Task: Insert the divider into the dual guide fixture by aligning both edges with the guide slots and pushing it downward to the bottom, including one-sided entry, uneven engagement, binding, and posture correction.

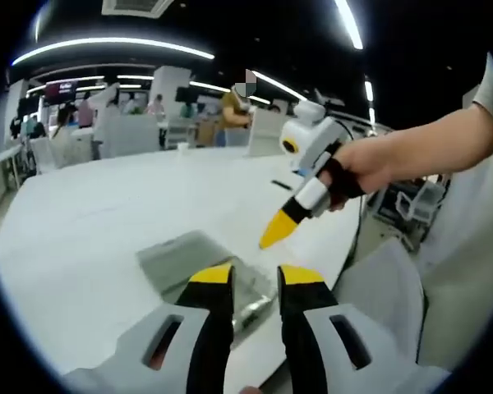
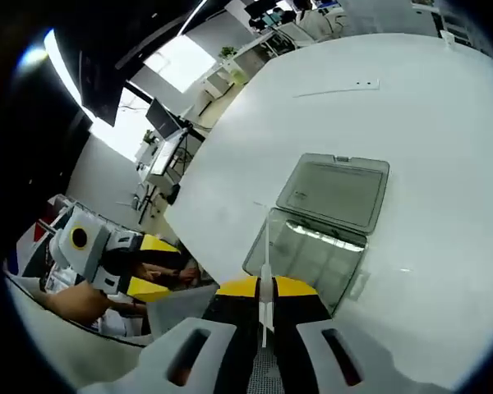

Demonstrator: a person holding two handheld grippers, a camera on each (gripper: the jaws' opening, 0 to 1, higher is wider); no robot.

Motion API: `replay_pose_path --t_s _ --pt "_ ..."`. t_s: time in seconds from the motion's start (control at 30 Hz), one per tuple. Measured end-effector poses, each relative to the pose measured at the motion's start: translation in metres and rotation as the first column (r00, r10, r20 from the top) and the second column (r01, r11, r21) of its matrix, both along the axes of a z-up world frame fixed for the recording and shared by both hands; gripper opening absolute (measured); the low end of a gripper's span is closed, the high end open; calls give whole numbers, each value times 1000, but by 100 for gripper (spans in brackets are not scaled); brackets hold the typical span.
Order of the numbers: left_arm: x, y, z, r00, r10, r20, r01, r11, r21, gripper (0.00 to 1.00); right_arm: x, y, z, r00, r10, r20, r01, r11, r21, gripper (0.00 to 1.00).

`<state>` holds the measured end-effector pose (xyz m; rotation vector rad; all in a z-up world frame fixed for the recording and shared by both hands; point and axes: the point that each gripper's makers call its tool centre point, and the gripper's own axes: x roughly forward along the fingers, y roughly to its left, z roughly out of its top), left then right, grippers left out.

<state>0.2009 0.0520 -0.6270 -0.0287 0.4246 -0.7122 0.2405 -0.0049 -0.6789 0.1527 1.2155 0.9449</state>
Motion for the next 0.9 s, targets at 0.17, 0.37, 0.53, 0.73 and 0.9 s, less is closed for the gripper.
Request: replay_pose_path --t_s 0.17,0.37,0.53,0.73,0.9 --pt "-3 2 -5 1000 -7 11 7 999 41 22 0 -3 -12 999 -33 -38 30 998 -63 0" --pt "-4 6 -10 1000 -18 11 17 998 62 24 -2 -3 -21 995 -51 -82 40 989 -139 0" --pt "-6 11 -17 1000 -30 8 29 997 74 23 3 -7 -33 987 -96 -126 66 972 -226 0" --pt "-8 15 -24 999 -43 1 43 995 93 27 10 -9 -41 977 -136 -164 82 950 -301 0" --pt "-9 16 -26 999 -53 7 52 993 107 34 11 -10 -46 970 -168 -173 99 932 -350 0"
